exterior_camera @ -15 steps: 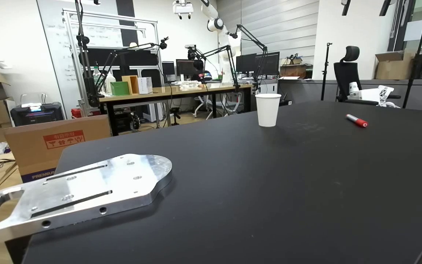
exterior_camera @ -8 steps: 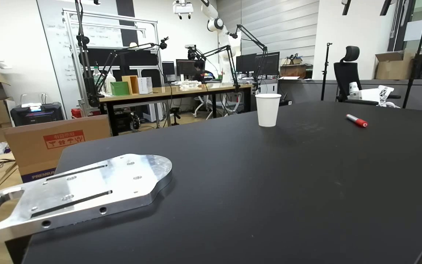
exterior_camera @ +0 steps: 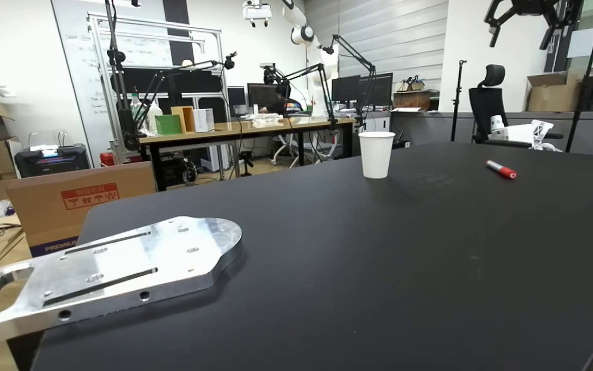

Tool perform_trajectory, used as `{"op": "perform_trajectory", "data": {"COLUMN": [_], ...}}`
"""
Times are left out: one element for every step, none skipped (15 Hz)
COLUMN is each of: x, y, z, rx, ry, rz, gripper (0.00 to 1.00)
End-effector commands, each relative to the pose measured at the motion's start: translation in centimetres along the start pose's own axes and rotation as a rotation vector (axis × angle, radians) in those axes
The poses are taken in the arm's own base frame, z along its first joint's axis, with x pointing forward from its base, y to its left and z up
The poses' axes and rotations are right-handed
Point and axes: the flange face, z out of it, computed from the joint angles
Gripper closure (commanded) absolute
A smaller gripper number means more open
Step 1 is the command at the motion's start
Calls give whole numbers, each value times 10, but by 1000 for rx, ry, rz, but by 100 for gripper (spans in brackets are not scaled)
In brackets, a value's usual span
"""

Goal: Pick up the pen from the table and put it in the white cup. Pick up the pen from the white cup and put it on the table. Pick up the pen from the table and put it in the white cup.

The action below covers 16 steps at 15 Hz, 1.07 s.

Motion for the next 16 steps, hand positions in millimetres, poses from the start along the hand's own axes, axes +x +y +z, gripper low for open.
{"op": "perform_trajectory", "data": {"x": [24, 28, 29, 29, 28, 26, 24, 22, 19, 18, 16, 16, 15, 14, 14, 13], "y": [31, 37, 41, 44, 45, 46, 45, 44, 42, 38, 34, 31, 29, 27, 26, 25], "z": [52, 67, 84, 98, 112, 126, 140, 154, 165, 175, 185, 193, 202, 209, 215, 223], "rx": [11, 12, 7, 4, -6, -11, -19, -29, -34, -37, -43, -49, -59, -66, -72, -76], "ry": [17, 2, -5, -14, -22, -34, -50, -64, -79, -87, -100, -106, -114, -120, -126, -135], "rz": [85, 106, 124, 135, 139, 139, 138, 137, 134, 126, 118, 115, 108, 105, 99, 93], "gripper": [0, 0, 0, 0, 0, 0, 0, 0, 0, 0, 0, 0, 0, 0, 0, 0]}}
